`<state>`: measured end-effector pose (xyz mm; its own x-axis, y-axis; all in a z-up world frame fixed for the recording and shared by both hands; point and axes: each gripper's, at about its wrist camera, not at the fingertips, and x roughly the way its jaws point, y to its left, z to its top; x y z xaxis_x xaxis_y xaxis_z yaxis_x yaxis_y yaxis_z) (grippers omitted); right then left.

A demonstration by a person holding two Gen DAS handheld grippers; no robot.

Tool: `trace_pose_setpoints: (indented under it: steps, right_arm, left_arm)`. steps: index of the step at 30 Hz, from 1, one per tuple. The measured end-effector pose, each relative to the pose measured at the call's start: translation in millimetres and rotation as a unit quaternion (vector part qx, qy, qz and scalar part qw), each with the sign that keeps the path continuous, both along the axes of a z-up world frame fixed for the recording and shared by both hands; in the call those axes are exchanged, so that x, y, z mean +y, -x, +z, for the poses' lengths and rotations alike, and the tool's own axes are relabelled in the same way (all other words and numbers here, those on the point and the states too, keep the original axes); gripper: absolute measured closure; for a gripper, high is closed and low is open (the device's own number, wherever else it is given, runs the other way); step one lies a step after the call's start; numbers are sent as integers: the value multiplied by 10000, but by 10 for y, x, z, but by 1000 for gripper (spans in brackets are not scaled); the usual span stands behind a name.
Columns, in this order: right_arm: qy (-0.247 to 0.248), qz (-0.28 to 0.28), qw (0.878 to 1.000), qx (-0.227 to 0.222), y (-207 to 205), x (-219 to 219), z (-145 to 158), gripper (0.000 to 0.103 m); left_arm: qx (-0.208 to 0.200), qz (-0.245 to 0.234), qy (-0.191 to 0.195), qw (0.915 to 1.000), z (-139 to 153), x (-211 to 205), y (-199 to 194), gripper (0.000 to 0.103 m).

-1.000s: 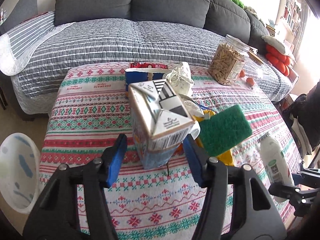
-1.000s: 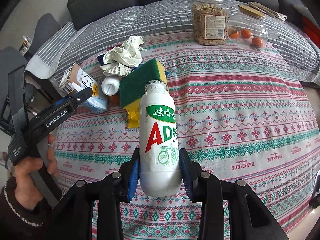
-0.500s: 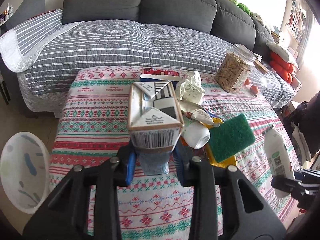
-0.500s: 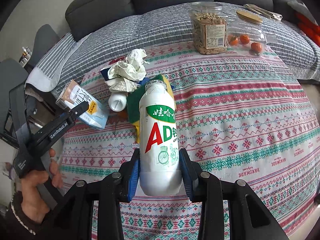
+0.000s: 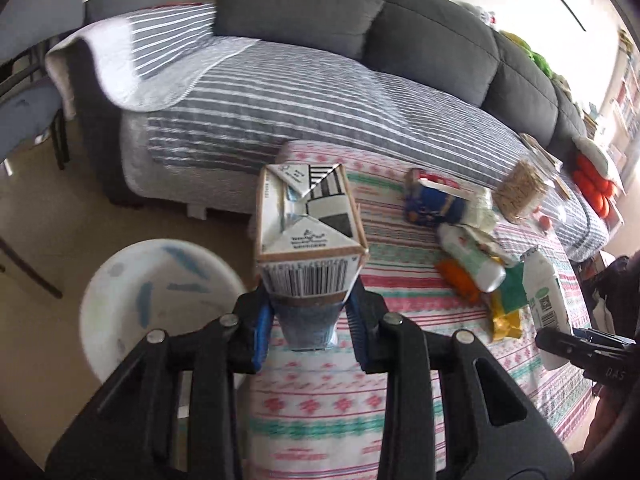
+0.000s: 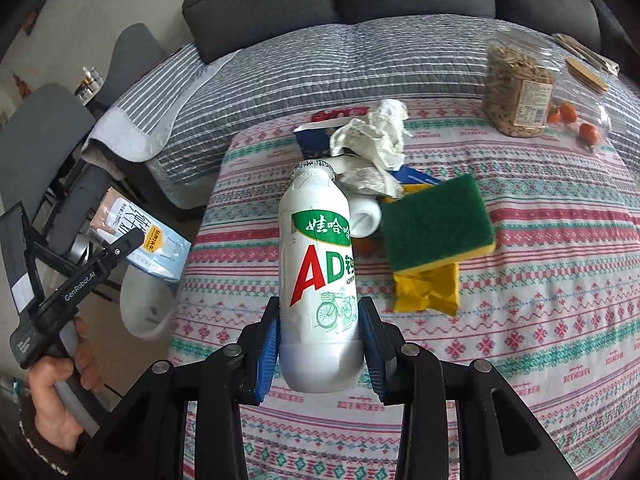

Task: Collect trash
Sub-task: 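Drop the milk carton into the white bin with the left gripper while the right gripper drops the bottle in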

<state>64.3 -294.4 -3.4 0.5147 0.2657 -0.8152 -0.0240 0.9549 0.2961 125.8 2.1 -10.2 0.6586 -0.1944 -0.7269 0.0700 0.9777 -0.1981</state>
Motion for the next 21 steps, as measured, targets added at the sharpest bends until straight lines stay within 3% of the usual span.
trace_pose_setpoints:
  steps: [7,14,18,21]
  right_arm:
    - [-93,437,9990,50,-172,505,-79,65]
    - [-39,759,9970,140,-279,909,-192,65]
    - [-39,874,9960,179,-321,1065,-242,65]
    - [-59,986,9949,192,-340,1163,-277,65]
  left_arm:
    - [289,474,-47,9984,-144,521,43,68]
    - [1101,557,-9,9924,-480,760,-103,66]
    - [1345,732,-2,9882,-566,883,-128,34]
    - [1335,803,-107,9877,-529,958,-67,29]
